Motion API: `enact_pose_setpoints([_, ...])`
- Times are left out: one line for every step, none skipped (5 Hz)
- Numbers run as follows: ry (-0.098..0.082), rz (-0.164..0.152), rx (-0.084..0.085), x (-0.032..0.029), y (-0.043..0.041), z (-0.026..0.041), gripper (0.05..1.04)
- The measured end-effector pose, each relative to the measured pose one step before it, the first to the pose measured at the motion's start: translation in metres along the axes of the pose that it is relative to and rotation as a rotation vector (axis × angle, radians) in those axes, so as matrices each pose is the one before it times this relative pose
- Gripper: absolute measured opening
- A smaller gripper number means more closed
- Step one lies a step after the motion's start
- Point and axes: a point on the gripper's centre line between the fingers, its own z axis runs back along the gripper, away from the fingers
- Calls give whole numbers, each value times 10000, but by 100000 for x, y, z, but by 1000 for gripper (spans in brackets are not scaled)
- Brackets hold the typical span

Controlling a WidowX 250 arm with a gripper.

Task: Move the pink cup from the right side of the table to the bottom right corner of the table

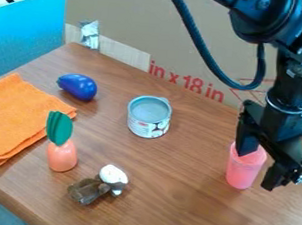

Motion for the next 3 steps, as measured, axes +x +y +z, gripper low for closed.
enact_pose_setpoints([-166, -11, 137, 577, 161, 261, 1001])
enact_pose_setpoints([-251, 201, -22, 362, 334, -28, 948])
enact_pose_setpoints([-74, 183, -305, 11, 187, -111, 663])
